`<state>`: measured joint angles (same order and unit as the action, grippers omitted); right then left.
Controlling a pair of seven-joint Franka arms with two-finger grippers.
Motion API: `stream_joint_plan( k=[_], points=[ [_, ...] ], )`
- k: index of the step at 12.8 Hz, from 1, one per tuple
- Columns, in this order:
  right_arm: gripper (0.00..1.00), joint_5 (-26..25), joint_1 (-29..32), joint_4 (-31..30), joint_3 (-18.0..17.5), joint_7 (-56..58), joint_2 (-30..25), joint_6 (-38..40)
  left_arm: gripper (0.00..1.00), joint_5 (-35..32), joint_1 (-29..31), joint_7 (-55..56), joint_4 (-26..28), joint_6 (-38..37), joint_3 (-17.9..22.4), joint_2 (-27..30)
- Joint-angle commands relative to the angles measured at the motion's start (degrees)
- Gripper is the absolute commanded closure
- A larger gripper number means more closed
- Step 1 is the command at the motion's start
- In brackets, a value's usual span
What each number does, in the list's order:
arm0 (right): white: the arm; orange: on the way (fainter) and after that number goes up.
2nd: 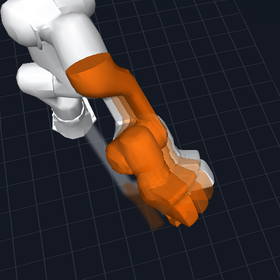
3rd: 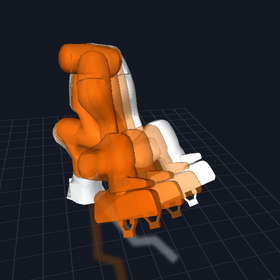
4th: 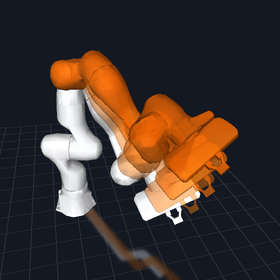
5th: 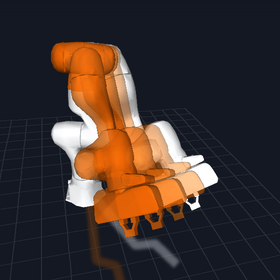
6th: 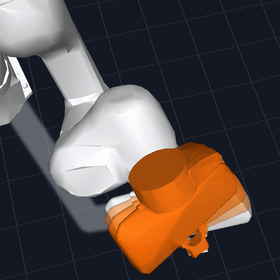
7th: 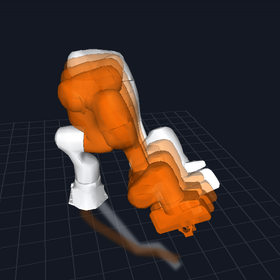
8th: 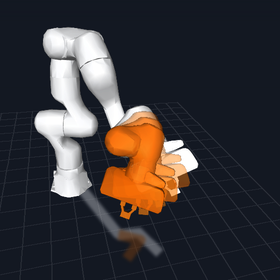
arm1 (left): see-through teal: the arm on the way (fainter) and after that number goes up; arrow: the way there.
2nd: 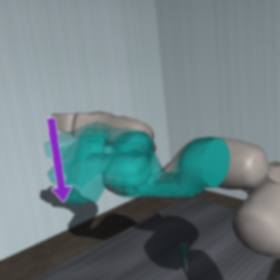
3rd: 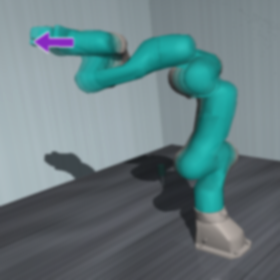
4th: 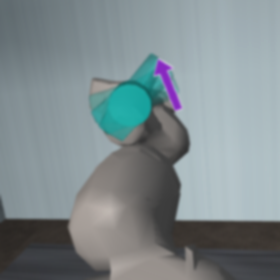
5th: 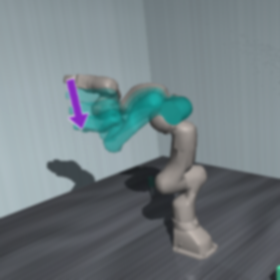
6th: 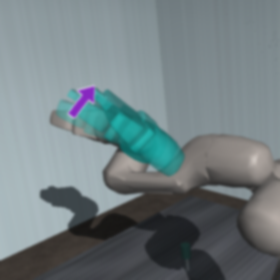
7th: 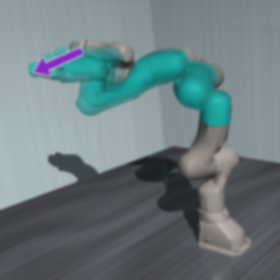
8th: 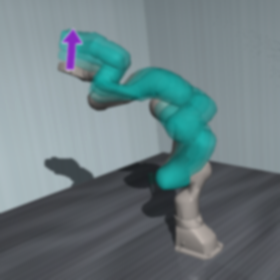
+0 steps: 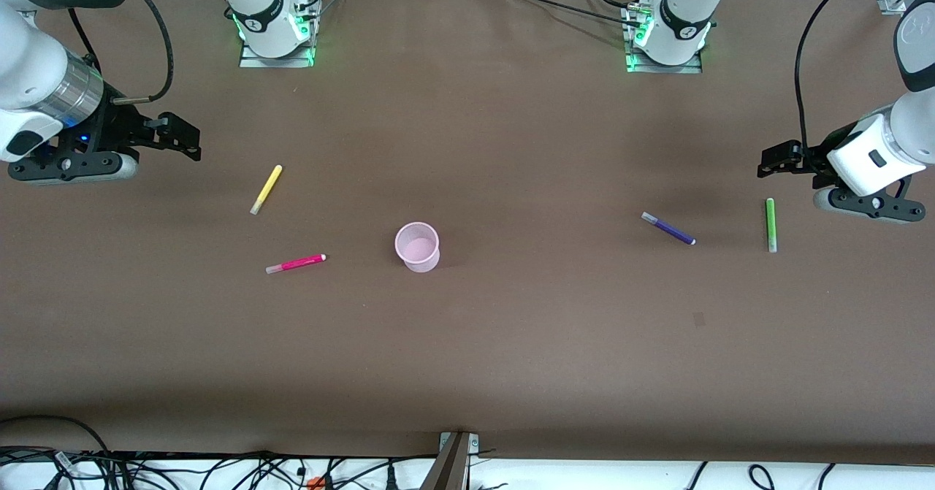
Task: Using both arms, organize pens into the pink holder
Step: 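Reach the left gripper toward the purple marker while the right gripper reaches the pink marker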
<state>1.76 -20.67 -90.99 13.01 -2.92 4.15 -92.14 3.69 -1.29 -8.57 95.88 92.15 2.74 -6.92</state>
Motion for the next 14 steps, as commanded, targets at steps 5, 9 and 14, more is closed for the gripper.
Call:
stream_joint_plan(
  k=[5,9,14],
  points=[
    [0.0,-0.3,-0.2,1.2,-0.1,-2.3,0.6,1.7,0.0,2.8,1.2,25.8,0.6,1.4,0.0,-6.8],
    [0.0,0.0,-0.3,-0.9,0.0,-2.2,0.6,0.9,0.0,8.8,1.0,44.4,2.6,7.3,-0.1,-11.4],
    [0.0,5.4,-0.3,-0.9,0.0,-14.7,7.5,-0.4,0.0,8.4,0.0,58.1,13.5,25.9,-0.3,-13.8]
  ],
)
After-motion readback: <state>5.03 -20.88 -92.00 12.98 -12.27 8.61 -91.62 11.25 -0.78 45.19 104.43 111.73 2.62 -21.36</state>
